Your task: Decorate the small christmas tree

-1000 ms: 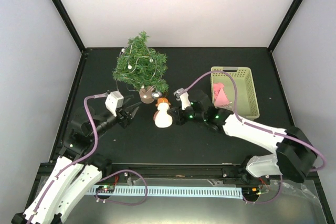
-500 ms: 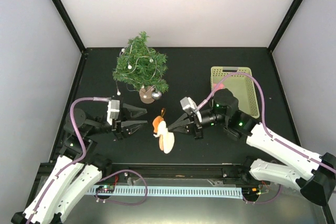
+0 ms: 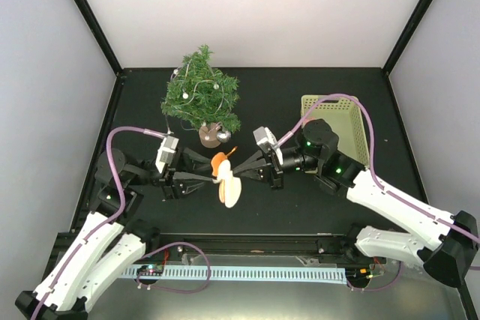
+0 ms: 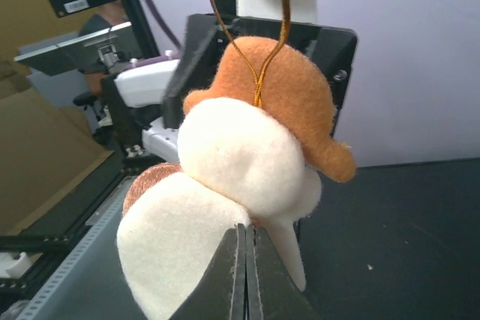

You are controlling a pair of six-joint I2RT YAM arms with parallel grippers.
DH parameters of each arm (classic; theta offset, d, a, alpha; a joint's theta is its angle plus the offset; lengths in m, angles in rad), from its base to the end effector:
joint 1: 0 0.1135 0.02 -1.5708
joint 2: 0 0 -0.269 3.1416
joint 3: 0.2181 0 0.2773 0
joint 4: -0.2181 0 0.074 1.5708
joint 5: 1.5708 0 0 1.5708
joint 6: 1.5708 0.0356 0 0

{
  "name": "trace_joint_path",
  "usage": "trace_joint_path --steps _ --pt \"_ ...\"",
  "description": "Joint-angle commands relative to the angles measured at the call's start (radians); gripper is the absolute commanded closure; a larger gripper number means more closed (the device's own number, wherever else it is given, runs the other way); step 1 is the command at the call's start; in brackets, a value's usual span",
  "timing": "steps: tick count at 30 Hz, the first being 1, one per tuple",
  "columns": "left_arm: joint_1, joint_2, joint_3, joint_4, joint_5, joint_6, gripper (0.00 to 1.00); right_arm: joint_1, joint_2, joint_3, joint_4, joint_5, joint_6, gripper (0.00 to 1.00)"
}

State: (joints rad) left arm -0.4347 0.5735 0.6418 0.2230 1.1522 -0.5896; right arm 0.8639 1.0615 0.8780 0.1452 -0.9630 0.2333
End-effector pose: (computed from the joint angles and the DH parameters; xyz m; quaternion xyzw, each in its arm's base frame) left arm 0.1176 -0.0905 0.3632 0.3970 0.5329 -0.6132 0.4271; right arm 0.1468 0.2169 0.3543 -0.5033 0.5075 0.6052 0.3504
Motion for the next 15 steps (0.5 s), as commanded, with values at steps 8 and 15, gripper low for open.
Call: trace_joint_path --steps 8,15 --pt "-0.009 0.022 0.067 -0.164 -0.135 0.057 0.43 0.006 0.058 0.054 -0.135 0.151 -0.072 0.99" --pt "-0.009 0.072 0.118 -0.311 -0.212 0.127 0.56 0.005 0.07 0.059 -0.161 0.158 -0.093 0.99"
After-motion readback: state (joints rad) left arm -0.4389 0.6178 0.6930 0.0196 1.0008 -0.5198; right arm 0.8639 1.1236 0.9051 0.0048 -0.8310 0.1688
